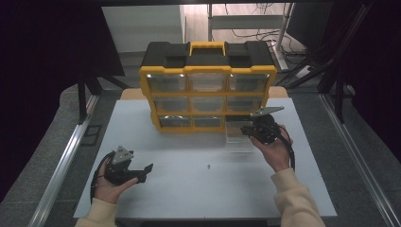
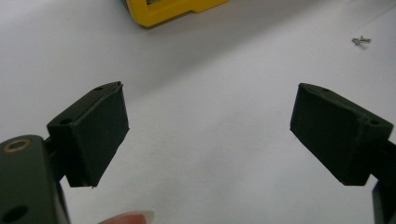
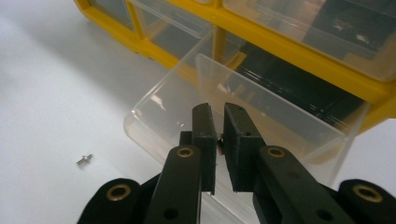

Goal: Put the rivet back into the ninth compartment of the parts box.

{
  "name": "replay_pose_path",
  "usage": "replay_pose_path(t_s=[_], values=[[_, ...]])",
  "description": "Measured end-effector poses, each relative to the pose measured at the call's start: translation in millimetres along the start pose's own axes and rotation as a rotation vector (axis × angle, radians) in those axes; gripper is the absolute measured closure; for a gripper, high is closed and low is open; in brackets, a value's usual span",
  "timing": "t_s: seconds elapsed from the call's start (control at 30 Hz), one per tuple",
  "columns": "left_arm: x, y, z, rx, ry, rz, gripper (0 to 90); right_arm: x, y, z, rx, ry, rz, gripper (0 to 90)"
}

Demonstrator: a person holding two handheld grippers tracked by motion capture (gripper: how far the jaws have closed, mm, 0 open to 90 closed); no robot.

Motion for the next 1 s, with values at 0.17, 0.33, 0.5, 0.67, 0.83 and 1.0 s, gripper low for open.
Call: replay_pose_path(t_s=[0.17,0.33,0.5,0.67,0.83,1.0], values=[[0.8,0.0,0.1,0.001,-0.003,0.004,11.8,-0.8,0.3,-2.4,0.006,0.011,0.001,83.3],[0.5,-0.1,-0.2,0.001,-0.002,0.001,11.8,-0.8,1.5,-5.9,0.009,0.029,0.008,83.3],[1.6,0.4,-0.3,-0.004,-0.006,0.002,11.8,-0.7,2.7,-7.9,0.015,0.037,0.010,83.3],[1.4,0.6,-1.4,0.001,-0.006,0.002,11.8,-2.3,5.3,-11.9,0.029,0.059,0.015,83.2],[1.8,0.3,-2.0,0.003,-0.004,0.001,11.8,-2.9,5.5,-12.4,0.030,0.057,0.012,83.1],[3.1,0.5,-3.7,0.008,-0.006,0.003,11.9,-2.4,7.1,-13.6,0.034,0.054,0.015,82.6]])
Point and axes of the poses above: each handheld gripper's, and its own axes: x roughly forward along the jaws, y roughly out of its underside, z roughly to its left, the point moved 3 cm from there along x, roughly forward along the jaws, and after that the axes turned 15 degrees about -x, right-handed, at the moved point
